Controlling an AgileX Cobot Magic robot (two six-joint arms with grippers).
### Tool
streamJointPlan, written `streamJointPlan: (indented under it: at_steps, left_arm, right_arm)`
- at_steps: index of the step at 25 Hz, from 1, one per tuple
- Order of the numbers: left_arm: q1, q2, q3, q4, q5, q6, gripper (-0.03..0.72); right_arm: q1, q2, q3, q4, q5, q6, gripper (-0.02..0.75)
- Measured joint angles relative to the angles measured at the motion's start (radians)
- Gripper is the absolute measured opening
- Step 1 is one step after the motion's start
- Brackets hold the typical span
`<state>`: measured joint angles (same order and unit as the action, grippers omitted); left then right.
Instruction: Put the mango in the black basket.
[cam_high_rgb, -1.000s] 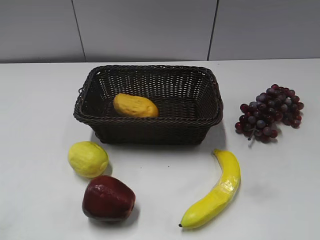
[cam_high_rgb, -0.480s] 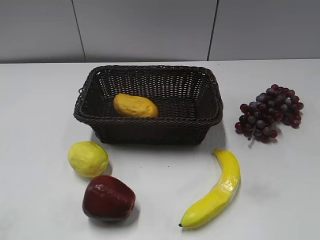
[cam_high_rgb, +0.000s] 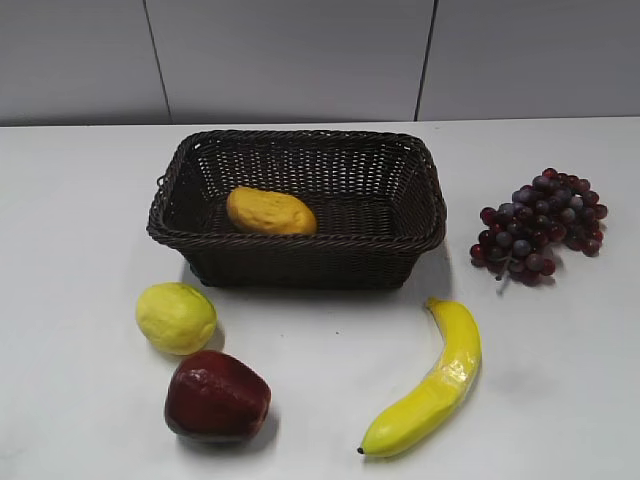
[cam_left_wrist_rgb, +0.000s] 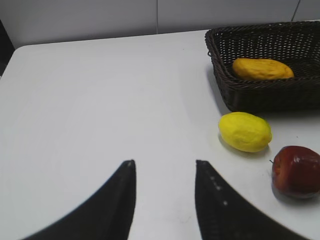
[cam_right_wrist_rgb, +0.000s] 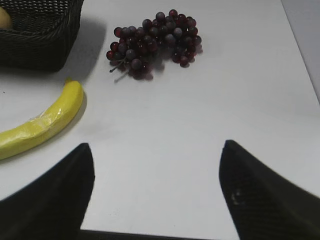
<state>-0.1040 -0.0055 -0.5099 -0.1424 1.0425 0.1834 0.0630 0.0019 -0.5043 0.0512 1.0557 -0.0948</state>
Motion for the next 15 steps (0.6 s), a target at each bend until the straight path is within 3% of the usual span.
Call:
streamJointPlan:
  at_steps: [15]
  left_arm:
    - [0.0,0.0,0.0,0.0,0.0,0.0,0.274]
  right_arm:
    - [0.0,-0.009,0.0,-0.001,0.0,0.0,0.594]
